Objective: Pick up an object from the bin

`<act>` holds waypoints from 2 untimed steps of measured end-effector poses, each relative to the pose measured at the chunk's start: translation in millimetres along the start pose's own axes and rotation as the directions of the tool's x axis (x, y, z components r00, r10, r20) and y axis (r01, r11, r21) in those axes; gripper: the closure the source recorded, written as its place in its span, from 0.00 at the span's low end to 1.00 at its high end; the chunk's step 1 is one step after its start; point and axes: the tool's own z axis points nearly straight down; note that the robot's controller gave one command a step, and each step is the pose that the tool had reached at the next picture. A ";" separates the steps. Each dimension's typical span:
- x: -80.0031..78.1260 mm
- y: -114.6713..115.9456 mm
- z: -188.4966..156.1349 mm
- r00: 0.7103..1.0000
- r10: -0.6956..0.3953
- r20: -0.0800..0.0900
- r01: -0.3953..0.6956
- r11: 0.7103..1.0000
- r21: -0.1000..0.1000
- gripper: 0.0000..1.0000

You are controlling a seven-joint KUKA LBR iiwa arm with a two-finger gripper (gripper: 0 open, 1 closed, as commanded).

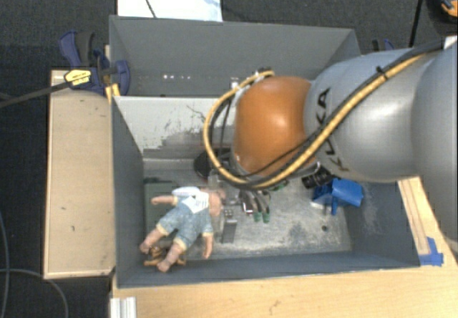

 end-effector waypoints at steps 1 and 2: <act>-1.9 -0.9 -4.5 1.000 0.006 0.008 -0.006 1.000 -0.001 0.00; -38.3 3.6 58.4 0.998 -0.059 0.014 0.059 0.998 -0.001 0.00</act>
Offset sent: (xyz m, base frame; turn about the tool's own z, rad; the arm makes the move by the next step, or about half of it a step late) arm 0.0527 0.0051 -0.0967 -0.0907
